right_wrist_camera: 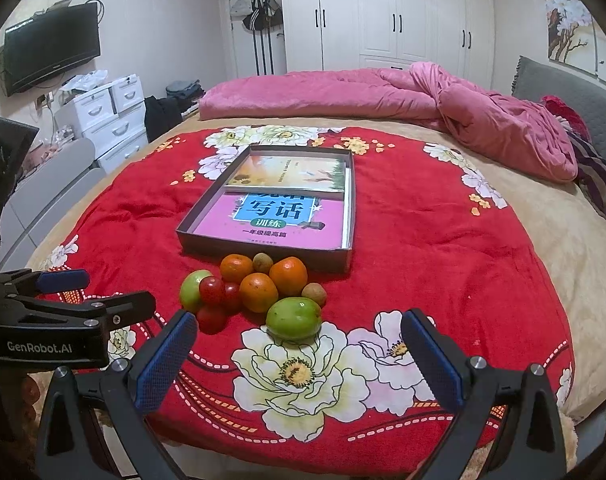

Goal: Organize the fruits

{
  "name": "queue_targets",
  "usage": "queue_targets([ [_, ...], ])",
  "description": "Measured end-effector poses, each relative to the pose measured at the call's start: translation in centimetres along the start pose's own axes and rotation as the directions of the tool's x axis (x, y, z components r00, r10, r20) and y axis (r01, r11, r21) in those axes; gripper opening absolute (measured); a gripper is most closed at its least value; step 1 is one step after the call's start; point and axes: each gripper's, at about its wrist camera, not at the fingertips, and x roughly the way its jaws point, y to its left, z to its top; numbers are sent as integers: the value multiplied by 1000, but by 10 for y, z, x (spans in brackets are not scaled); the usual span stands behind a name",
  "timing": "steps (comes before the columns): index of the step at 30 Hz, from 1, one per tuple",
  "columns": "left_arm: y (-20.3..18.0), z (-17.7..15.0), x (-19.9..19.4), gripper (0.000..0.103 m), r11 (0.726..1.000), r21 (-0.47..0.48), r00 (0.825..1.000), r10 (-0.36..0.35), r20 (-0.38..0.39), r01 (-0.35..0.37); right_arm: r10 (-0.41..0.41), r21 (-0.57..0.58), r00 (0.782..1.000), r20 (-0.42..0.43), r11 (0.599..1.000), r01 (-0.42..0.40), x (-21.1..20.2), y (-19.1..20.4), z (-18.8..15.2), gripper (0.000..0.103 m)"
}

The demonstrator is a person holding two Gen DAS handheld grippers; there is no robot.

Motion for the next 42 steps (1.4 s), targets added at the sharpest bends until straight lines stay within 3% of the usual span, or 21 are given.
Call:
queue_targets([
  [10, 22, 5, 15, 102, 999, -30, 1000, 10, -29, -11, 2, 0, 1000, -16, 1000, -2, 7, -1, -2, 103],
  [16, 26, 6, 36, 102, 999, 40, 996, 11, -86, -8, 5, 1, 999, -37, 1000, -5, 15, -2, -4, 103],
  [24, 37, 16, 69, 102, 999, 32, 987, -39, -159, 44, 10, -14, 995, -99, 1000, -11, 43, -6, -8, 103],
  [34, 31, 22, 102, 72, 992, 75, 972, -80, -219, 99, 42, -27, 986, -161, 999, -47, 69, -9, -12, 103],
  [42, 26, 33, 115, 67, 986, 86, 967, -120, -227, 143, 62, -4, 980, -188, 998, -63, 87, -15, -10, 100],
])
